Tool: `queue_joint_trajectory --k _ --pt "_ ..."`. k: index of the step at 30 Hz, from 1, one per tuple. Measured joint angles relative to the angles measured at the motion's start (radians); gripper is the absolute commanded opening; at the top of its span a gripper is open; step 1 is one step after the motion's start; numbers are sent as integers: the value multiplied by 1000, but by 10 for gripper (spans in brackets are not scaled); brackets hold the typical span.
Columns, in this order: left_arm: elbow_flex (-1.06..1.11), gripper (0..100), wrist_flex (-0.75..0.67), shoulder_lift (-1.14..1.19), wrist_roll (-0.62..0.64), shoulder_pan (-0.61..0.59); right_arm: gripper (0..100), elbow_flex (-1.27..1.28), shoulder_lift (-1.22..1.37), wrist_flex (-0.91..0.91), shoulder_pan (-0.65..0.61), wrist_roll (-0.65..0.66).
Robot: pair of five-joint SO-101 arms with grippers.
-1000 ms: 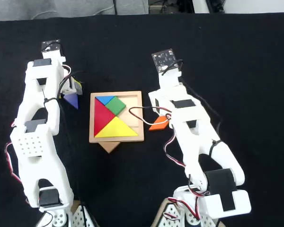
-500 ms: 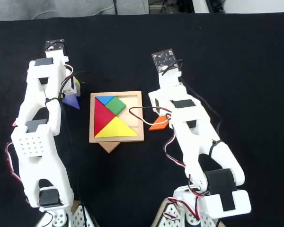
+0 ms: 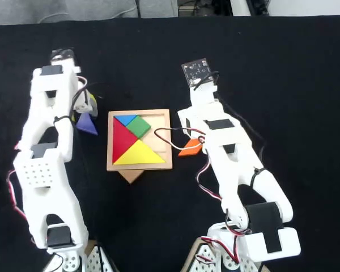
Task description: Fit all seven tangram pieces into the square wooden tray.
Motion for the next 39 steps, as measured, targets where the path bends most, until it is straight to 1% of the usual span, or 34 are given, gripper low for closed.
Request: queue_joint_trajectory --k 2,4,6,8,10,13,17,21,24,28,39 --pt "-2 349 12 0 48 -28 11 0 0 0 0 0" --pt "-2 349 75 0 72 -43 11 0 0 0 0 0" --pt "-2 349 129 0 87 -44 11 0 0 0 0 0" --pt "0 349 143 0 129 -41 11 0 0 0 0 0" --pt "26 349 126 0 152 -41 11 0 0 0 0 0" --pt "115 349 55 -5 157 -35 11 0 0 0 0 0" --pt "126 348 28 -12 153 -32 11 0 0 0 0 0" --pt "126 269 26 -12 153 -32 11 0 0 0 0 0" --pt "126 227 -3 -12 153 -31 11 0 0 0 0 0" --pt "126 227 -29 -20 153 -18 11 0 0 0 0 0" --pt "126 224 -32 -21 153 -6 11 0 0 0 0 0"
